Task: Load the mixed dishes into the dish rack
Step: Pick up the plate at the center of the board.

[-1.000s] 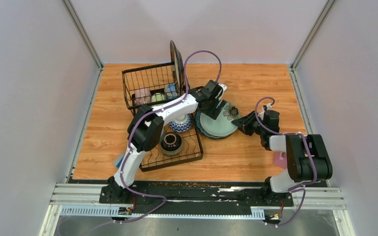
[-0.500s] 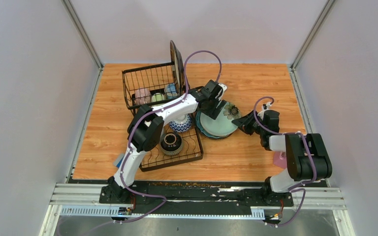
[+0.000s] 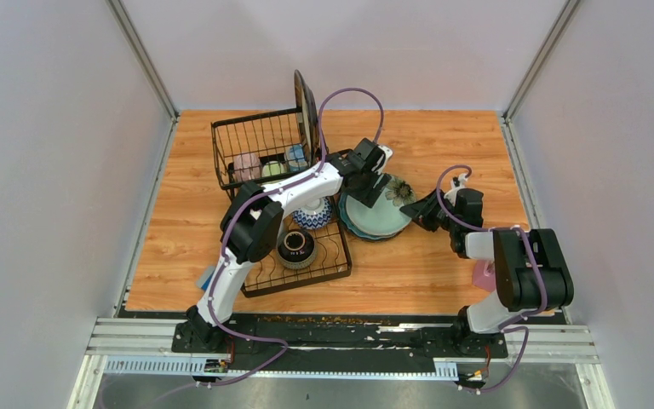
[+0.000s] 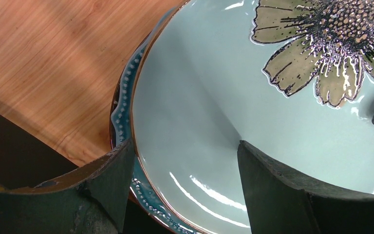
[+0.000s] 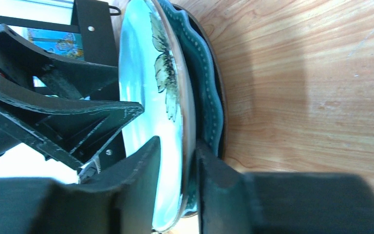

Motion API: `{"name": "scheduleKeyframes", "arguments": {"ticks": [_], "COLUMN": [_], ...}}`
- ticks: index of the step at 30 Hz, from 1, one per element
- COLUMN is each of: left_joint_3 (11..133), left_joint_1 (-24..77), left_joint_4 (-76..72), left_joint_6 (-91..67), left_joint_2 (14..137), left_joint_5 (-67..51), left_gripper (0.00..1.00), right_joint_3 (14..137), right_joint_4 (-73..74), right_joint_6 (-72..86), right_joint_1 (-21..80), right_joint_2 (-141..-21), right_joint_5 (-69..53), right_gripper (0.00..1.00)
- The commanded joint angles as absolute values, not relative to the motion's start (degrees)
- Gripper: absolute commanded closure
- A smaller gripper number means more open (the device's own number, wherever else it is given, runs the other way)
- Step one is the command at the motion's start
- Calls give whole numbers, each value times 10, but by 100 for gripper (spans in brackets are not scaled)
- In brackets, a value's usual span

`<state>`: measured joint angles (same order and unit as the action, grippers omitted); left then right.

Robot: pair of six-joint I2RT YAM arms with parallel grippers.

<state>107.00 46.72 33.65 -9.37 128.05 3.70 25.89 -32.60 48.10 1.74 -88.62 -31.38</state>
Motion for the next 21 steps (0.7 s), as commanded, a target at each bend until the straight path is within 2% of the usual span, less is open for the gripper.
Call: {"name": "scheduleKeyframes", "arguments": {"ticks": [1, 11, 15, 21], "left_joint_3": [1085, 1078, 1078, 1073], "left_joint_1": [542, 542, 542, 542], "left_joint_4": [280, 278, 278, 273], "left_joint_6": [-113, -110, -109, -107], "left_joint_2": [1276, 1260, 1252, 1251], "left_joint_5": [-163, -156, -150, -155], "left_gripper": [21, 22, 23, 23], "right_joint_3": [299, 269, 273, 272], "right_joint_4": [-366, -346, -249, -154], "right_joint_6": [483, 503, 499, 486], "right_joint_1": [44, 42, 42, 42], "right_joint_2": [-888, -819, -778, -716], "right_joint_5": [-394, -371, -293, -220], "right_gripper": [81, 94, 99, 100]}}
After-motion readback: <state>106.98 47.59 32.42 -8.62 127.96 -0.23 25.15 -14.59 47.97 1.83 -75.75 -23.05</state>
